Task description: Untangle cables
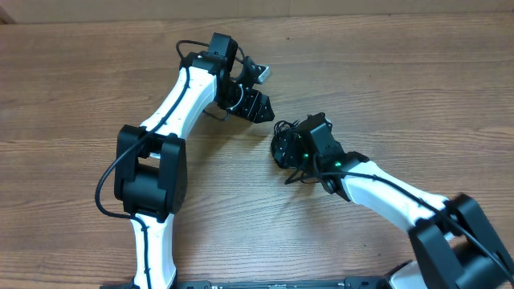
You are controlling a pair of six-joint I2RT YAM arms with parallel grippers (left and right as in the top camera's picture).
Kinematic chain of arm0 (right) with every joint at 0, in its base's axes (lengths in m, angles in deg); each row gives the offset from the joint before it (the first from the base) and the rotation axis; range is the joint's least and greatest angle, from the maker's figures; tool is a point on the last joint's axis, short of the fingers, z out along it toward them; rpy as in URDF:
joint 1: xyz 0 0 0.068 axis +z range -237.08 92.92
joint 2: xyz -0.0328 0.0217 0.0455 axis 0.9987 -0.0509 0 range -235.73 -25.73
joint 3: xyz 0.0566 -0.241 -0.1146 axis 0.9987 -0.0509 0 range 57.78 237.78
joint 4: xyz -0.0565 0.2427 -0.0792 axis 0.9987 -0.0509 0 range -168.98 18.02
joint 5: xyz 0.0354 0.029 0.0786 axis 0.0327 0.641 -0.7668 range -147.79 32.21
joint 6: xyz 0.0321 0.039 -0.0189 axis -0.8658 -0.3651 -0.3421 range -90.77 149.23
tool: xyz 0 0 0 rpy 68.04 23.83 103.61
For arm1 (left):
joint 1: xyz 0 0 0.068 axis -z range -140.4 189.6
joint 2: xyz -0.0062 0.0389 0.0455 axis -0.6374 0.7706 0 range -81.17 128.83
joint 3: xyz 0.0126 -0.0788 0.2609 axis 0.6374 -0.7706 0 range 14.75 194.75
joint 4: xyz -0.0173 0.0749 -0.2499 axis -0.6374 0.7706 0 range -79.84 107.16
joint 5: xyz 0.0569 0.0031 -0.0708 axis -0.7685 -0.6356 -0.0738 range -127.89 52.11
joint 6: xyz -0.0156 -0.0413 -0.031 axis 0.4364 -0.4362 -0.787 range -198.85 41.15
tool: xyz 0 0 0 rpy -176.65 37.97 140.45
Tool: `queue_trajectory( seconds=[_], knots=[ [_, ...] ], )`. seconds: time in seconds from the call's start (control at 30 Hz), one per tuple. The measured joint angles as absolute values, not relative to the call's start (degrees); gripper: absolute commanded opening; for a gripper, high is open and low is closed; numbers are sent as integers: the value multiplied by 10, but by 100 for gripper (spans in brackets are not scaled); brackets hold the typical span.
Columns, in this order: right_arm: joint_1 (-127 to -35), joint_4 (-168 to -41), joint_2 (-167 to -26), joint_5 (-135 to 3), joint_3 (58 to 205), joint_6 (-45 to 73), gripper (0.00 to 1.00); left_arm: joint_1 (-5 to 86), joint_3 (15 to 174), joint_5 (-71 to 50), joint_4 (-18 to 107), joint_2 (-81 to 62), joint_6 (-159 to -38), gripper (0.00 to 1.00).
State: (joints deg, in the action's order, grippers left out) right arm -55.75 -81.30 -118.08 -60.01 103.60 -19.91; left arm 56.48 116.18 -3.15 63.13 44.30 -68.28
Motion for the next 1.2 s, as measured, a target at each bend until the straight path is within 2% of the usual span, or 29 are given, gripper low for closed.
queue_trajectory(
  seconds=[0.43, 0.57, 0.93, 1.2],
  knots=[
    [-616, -1002, -941, -566, 1034, -187, 89, 592, 1162, -47, 604, 443, -662, 63],
    [-617, -1014, -930, -550, 1034, -187, 90, 617, 1162, -82, 599, 443, -662, 57],
    [-617, -1016, -930, -544, 1034, -187, 91, 651, 1162, -173, 574, 452, -669, 52],
    [-617, -1021, -930, -544, 1034, -186, 97, 650, 1162, -178, 574, 492, -671, 42]
  ],
)
